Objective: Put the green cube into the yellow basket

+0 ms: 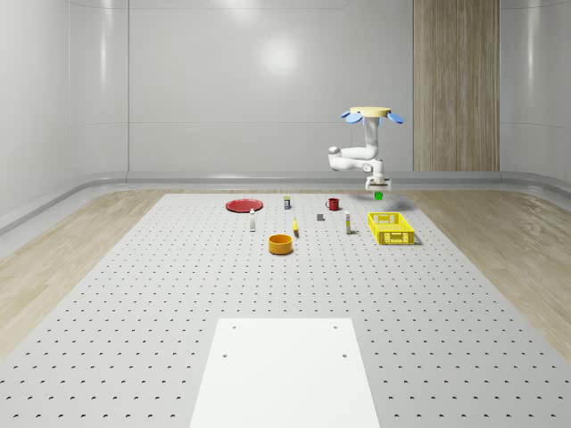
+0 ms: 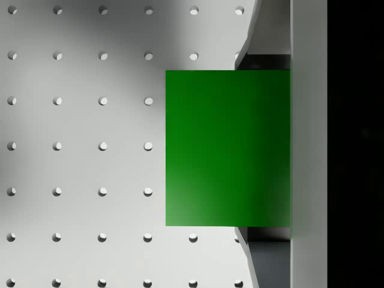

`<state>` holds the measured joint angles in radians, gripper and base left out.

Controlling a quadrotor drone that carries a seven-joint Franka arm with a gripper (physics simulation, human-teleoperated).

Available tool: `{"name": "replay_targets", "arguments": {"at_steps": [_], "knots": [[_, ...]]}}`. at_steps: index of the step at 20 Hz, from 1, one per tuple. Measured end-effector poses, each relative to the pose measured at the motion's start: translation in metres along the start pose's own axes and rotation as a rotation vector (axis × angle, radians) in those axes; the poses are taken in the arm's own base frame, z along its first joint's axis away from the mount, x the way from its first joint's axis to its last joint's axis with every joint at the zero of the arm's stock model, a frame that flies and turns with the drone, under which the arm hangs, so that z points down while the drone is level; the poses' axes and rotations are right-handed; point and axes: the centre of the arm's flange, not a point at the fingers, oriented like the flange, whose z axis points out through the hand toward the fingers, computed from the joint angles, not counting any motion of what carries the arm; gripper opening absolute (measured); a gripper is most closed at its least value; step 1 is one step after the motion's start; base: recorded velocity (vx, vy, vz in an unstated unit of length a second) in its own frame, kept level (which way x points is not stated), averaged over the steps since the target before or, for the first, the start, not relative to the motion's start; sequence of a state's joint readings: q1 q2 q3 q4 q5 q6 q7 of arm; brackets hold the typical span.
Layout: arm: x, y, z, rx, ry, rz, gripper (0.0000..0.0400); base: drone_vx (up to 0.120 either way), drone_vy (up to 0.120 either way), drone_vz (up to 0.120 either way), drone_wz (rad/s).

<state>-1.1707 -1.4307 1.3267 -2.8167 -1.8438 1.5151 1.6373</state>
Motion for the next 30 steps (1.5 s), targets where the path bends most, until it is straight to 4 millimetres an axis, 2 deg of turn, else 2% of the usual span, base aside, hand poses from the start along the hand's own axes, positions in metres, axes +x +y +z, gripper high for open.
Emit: {"name": "replay_targets", "arguments": {"at_steps": [2,30], "knots": [[0.0000,0.0000,0.0000,0.000,0.000,0.000,0.0251,0.120,0.100,0.000,0.000],[0.0000,0.0000,-0.0001,0.000,0.000,0.000,0.0251,0.120,0.000,0.000,0.000]]}}
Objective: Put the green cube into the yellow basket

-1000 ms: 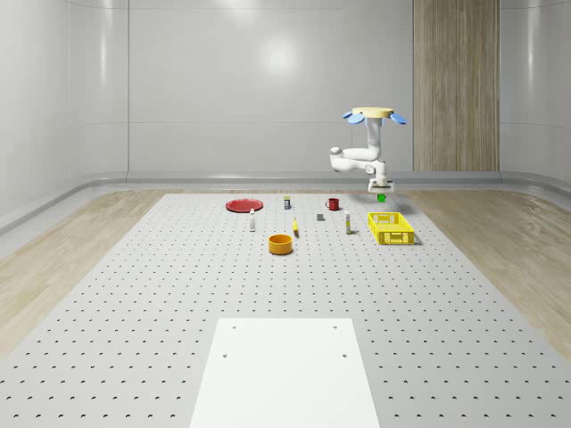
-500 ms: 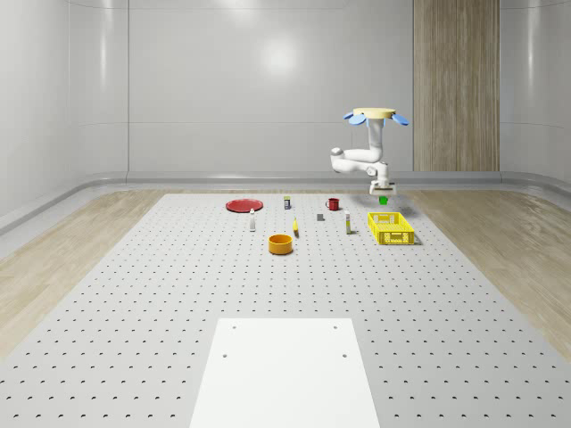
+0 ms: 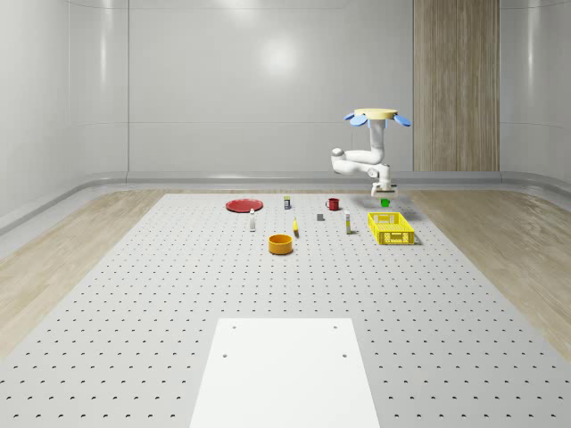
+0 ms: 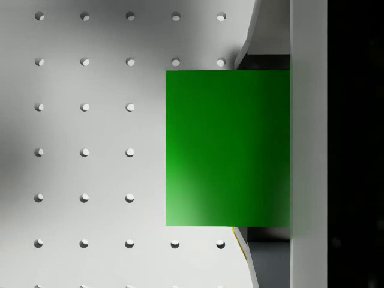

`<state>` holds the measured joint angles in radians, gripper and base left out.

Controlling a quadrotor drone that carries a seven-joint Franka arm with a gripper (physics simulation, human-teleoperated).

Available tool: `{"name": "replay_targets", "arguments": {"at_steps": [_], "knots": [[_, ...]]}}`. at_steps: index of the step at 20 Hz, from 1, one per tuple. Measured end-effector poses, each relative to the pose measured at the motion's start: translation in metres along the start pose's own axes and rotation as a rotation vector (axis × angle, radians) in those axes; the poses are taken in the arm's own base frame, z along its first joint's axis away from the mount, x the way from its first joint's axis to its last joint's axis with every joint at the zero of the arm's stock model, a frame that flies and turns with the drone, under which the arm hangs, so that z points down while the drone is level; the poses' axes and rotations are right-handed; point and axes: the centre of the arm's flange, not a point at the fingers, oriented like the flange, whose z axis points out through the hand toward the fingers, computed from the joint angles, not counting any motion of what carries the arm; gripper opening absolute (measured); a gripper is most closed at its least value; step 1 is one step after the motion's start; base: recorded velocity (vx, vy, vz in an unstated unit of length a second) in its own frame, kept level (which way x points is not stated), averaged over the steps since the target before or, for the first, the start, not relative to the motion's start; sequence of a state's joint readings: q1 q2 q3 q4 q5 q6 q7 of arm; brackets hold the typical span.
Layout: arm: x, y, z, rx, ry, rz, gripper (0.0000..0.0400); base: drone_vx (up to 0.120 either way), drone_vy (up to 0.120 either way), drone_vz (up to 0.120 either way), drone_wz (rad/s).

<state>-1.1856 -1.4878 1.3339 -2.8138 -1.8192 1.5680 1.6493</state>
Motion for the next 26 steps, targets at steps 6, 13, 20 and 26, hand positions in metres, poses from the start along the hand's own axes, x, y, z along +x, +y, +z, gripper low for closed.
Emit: {"name": "replay_targets", "arguments": {"at_steps": [6,13,20,26], "knots": [[0.0000,0.0000,0.0000,0.000,0.000,0.000,0.0251,0.120,-0.007,0.000,0.000],[0.0000,0.0000,0.0000,0.000,0.000,0.000,0.0251,0.120,-0.017,-0.023,0.000],[0.0000,0.0000,0.0000,0.000,0.000,0.000,0.0251,0.120,0.000,-0.091,0.000],[0.0000,0.0000,0.0000,0.000,0.000,0.000,0.0251,0.120,0.000,-0.053,0.000]]}}
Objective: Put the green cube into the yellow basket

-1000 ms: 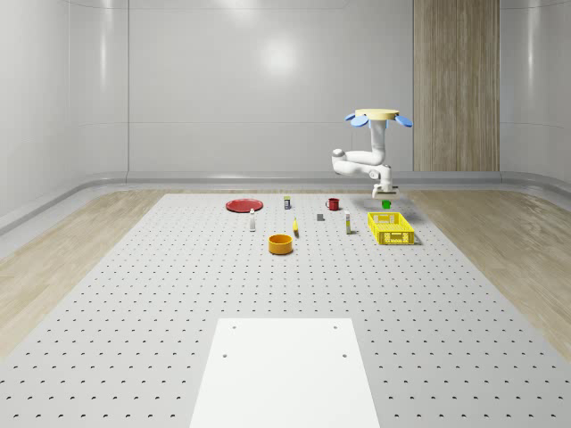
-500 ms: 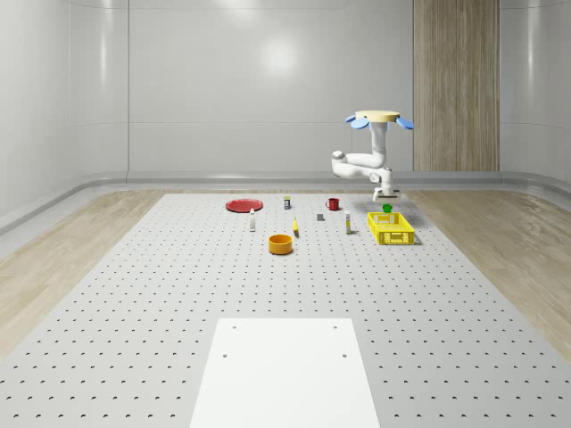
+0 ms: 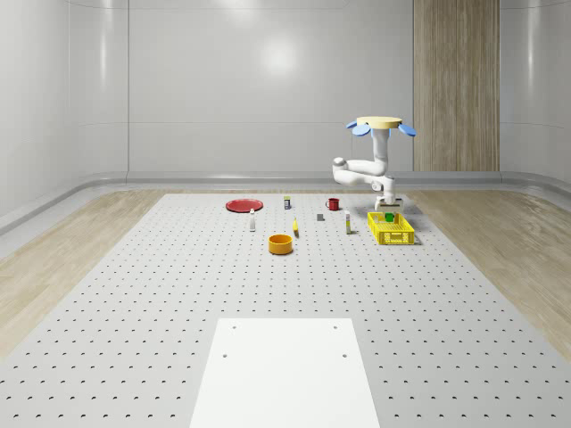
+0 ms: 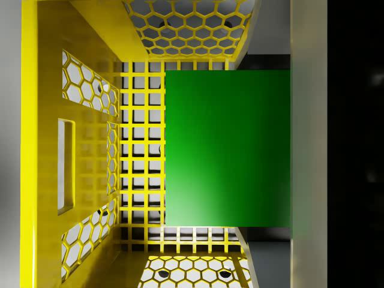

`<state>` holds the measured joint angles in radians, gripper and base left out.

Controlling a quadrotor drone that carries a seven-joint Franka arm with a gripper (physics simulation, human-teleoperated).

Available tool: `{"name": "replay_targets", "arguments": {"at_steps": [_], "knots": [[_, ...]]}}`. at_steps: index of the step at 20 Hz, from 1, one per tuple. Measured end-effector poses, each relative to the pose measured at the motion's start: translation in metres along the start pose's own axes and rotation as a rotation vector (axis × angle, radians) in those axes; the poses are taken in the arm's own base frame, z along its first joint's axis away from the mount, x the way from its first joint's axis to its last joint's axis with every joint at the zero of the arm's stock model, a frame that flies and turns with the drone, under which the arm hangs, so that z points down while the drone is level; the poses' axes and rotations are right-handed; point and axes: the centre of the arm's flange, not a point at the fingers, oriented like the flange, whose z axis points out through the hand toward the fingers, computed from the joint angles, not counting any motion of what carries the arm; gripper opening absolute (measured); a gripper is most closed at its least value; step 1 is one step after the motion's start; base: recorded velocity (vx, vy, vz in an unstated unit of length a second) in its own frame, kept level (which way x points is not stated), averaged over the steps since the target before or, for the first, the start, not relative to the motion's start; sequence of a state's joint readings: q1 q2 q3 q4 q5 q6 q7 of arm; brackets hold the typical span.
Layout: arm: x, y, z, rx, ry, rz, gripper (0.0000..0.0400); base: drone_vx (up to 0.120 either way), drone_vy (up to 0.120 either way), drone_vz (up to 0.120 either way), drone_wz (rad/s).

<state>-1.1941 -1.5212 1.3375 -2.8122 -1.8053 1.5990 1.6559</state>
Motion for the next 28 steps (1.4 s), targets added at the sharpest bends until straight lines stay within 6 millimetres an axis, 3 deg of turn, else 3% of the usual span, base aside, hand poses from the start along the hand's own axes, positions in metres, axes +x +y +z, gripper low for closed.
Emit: {"name": "replay_targets", "arguments": {"at_steps": [11,21,24,28], "knots": [[0.000,0.000,0.001,0.000,0.000,0.000,0.0251,0.102,0.000,-0.018,0.000],[0.000,0.000,0.038,0.000,0.000,0.000,0.0251,0.000,0.000,0.000,0.000],[0.002,0.001,0.045,0.004,-0.008,-0.027,0.0331,0.000,0.000,0.000,0.000],[0.001,0.001,0.040,0.002,-0.004,-0.012,0.0375,0.000,0.000,0.000,0.000]]}}
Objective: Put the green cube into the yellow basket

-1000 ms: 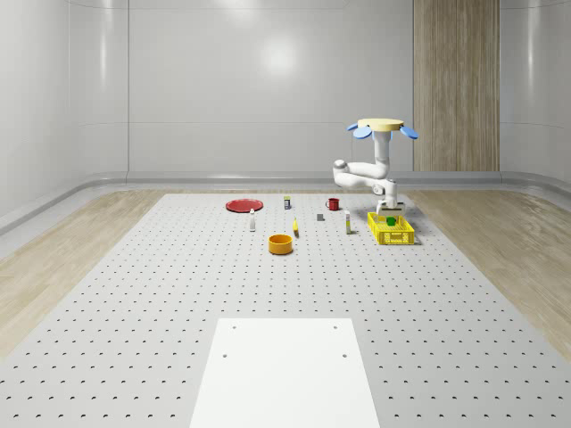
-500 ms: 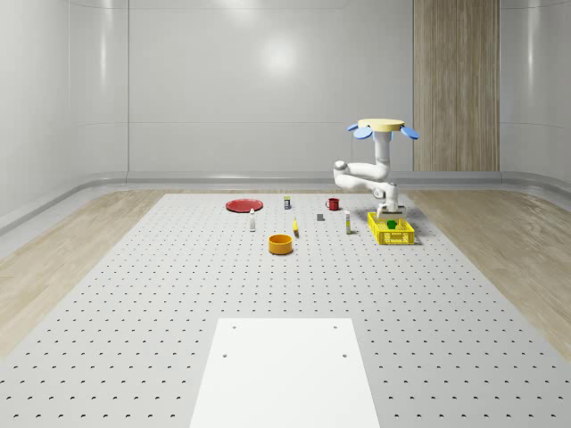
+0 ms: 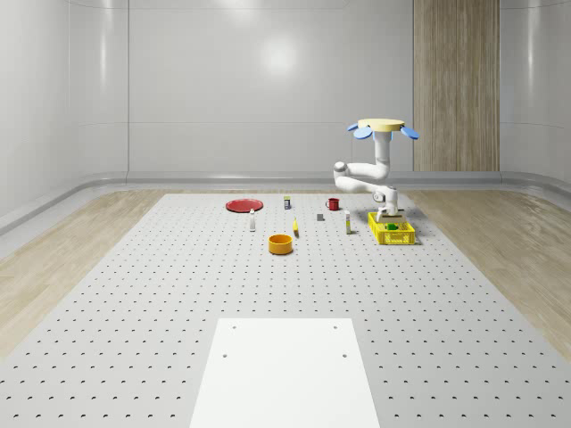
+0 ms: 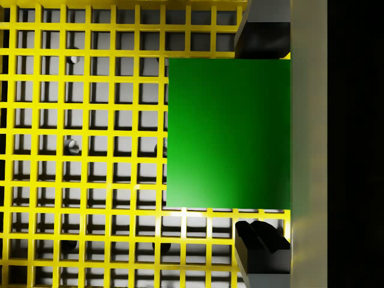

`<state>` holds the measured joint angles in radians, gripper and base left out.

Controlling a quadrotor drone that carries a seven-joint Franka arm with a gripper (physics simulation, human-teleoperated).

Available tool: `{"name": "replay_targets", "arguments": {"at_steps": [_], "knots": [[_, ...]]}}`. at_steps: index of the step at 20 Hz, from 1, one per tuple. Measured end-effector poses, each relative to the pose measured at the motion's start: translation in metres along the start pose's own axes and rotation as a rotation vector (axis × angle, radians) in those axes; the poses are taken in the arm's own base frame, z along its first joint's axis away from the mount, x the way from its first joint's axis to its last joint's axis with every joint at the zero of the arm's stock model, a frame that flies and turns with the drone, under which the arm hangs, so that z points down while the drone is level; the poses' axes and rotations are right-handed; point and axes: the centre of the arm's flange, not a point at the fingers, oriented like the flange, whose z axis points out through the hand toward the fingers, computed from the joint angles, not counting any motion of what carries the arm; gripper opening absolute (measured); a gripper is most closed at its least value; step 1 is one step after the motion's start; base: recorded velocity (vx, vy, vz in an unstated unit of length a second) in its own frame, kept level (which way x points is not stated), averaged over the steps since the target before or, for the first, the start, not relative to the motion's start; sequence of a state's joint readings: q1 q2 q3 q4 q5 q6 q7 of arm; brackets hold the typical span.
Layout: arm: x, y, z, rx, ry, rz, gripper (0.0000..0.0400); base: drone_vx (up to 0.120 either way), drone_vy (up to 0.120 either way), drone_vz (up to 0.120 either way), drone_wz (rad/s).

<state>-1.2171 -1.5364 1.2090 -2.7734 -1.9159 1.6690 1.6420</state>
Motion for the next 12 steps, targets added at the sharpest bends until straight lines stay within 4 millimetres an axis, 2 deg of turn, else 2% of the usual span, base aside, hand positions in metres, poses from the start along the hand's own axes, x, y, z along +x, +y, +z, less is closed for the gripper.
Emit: {"name": "replay_targets", "arguments": {"at_steps": [5,12], "knots": [[-0.001,0.000,-0.019,-0.001,0.002,0.009,0.0393,0.000,0.000,0.000,0.000],[-0.001,-0.001,-0.040,-0.002,0.004,0.014,0.0399,0.000,0.000,0.000,0.000]]}}
